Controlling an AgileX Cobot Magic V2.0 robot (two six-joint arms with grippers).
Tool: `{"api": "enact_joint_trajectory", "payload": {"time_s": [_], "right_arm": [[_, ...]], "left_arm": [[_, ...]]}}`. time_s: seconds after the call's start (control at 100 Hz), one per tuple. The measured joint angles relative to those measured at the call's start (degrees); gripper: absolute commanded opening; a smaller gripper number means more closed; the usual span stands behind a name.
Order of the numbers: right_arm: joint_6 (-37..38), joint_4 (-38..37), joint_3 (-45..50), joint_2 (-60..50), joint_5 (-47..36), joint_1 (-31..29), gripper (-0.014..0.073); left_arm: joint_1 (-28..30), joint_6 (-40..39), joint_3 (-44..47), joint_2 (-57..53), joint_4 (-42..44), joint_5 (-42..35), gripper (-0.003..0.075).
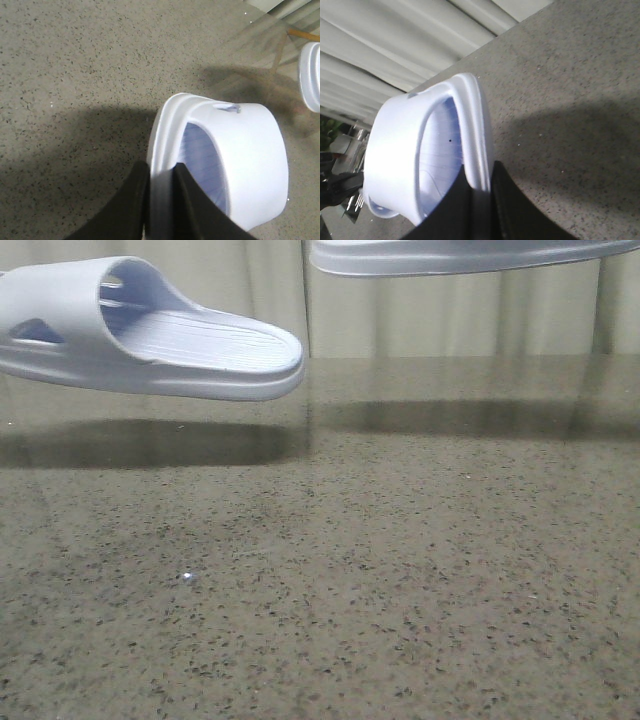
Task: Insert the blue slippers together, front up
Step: 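Lift both slippers off the table with both grippers, then swing the right gripper's slipper over the left gripper's slipper, nesting them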
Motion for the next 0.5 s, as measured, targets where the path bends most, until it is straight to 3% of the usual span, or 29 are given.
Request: {"api": "enact_joint_trajectory", "payload": {"time_s": [0.5], "right_arm": [[-0.1,-0.5,0.0,0.0,-0.4,6.9,-0.0106]], "left_arm": [[0.0,0.0,0.0,0.0,-7.0,0.0,0.0015]]}}
